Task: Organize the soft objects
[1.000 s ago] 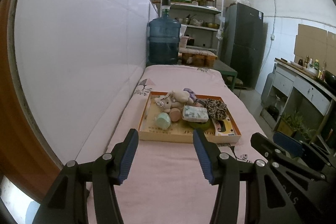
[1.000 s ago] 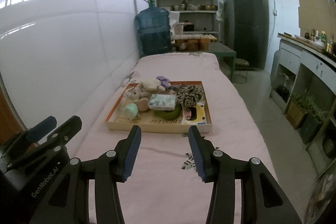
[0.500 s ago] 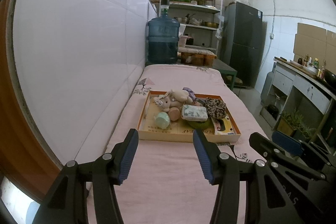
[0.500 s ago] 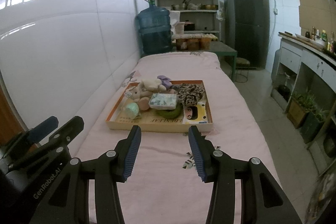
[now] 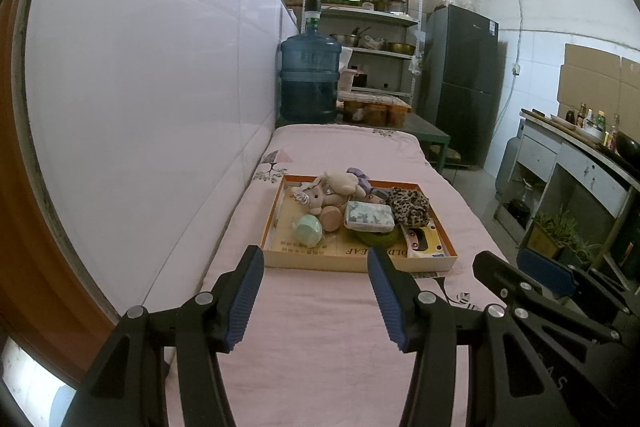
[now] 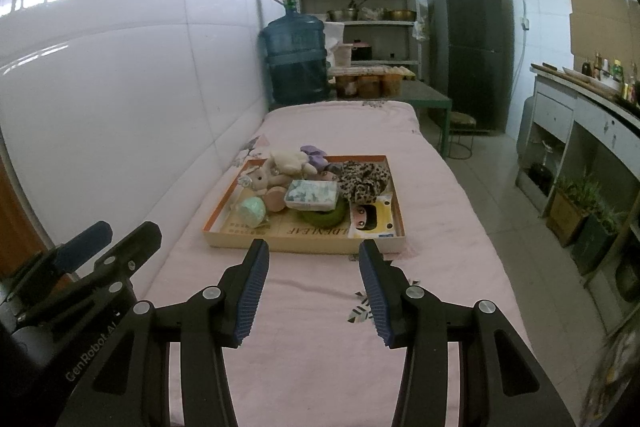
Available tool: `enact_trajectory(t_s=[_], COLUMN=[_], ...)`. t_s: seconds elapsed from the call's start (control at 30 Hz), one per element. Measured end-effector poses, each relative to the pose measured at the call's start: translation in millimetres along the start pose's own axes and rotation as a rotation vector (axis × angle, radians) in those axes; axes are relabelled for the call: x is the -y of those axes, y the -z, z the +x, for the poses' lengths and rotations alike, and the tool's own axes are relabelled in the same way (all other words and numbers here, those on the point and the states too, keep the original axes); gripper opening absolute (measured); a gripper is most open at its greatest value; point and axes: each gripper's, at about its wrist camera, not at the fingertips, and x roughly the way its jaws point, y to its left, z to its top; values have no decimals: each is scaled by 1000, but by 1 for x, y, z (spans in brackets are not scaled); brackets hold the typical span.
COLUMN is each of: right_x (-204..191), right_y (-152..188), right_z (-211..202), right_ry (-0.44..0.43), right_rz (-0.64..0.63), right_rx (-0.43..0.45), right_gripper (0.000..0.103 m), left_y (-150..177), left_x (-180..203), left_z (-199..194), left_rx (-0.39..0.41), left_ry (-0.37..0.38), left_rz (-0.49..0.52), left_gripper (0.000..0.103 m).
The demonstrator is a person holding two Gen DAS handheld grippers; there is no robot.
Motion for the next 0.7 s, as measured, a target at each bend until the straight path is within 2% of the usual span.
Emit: enact_trajectory(t_s=[0.7], right_x=[-3], right_y=[-2], right_z=[0], right_ry=[6], right_rz=[-5], right_rx=[8], right_gripper=[49], left_y=[0], left_x=[1], left_z=[-1], left_rx=[-1], left_ry=[-1], left_rz=[0], left_gripper=[54])
